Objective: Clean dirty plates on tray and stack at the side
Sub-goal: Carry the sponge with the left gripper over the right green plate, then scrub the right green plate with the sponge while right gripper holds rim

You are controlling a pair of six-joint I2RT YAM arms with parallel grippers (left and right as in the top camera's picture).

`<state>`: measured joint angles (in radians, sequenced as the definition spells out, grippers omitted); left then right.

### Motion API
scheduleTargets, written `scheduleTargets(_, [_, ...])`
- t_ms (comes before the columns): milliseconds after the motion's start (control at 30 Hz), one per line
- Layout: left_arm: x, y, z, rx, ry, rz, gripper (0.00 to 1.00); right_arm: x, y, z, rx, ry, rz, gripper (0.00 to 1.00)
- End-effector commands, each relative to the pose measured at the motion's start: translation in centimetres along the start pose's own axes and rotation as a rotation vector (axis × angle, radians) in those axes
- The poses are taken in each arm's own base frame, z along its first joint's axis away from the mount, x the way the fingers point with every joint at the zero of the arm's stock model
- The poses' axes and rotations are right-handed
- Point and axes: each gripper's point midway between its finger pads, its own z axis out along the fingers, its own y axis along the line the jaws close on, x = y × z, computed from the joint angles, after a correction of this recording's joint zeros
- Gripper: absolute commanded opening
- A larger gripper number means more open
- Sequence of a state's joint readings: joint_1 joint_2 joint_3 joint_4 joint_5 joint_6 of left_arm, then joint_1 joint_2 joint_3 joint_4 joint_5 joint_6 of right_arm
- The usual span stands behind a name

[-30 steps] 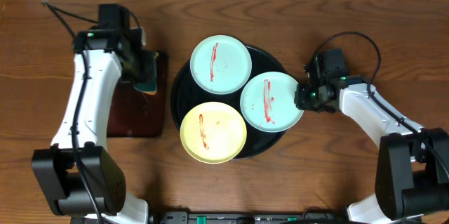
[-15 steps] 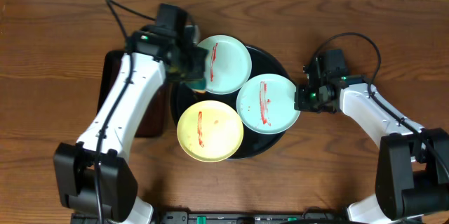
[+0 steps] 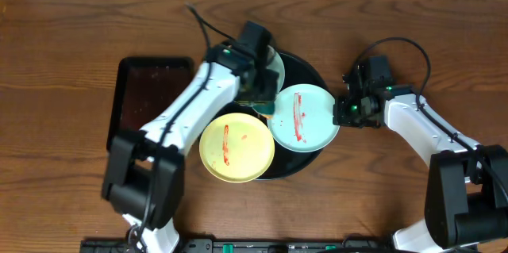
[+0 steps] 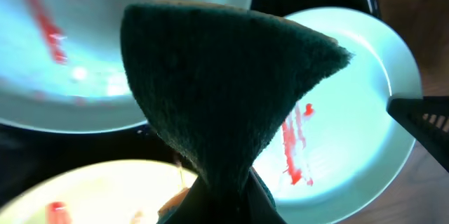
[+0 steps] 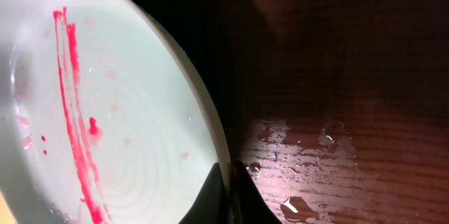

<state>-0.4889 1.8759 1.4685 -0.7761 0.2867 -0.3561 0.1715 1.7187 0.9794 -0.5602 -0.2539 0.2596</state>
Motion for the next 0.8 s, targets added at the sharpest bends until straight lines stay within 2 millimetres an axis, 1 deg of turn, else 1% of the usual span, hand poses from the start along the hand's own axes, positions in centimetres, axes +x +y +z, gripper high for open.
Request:
scheduleTargets(0, [0.6, -1.7, 1.4, 0.013, 0.023, -0.058, 0.07, 0.1, -0.4, -0.1, 0.018, 0.003, 0.007, 0.01])
scheduleTargets(167, [1.1, -3.1, 2.9, 0.02, 0.033, -0.057, 0.08, 0.1, -0.4, -0.1, 0.019, 0.004, 0.01, 0.01])
scheduleTargets(333, [1.8, -2.9, 4.7, -0.051, 0.032, -0.09, 0.07, 0.1, -0.4, 0.0, 0.019, 0.005, 0.01, 0.01])
scheduleTargets(533, [3.1, -3.7, 7.0, -0.067, 0.07, -0.056, 0.07, 0.1, -0.4, 0.0, 0.019, 0.005, 0.01, 0.01])
scheduleTargets(667, [4.0, -4.7, 8.3, -0.067, 0.084, -0.023, 0.07, 0.2, -0.4, 0.0, 0.019, 0.006, 0.01, 0.01])
scheduleTargets(767, [4.6, -5.6, 8.8, -0.06, 0.09, 0.002, 0.07, 0.2, -0.4, 0.0, 0.02, 0.008, 0.01, 0.01])
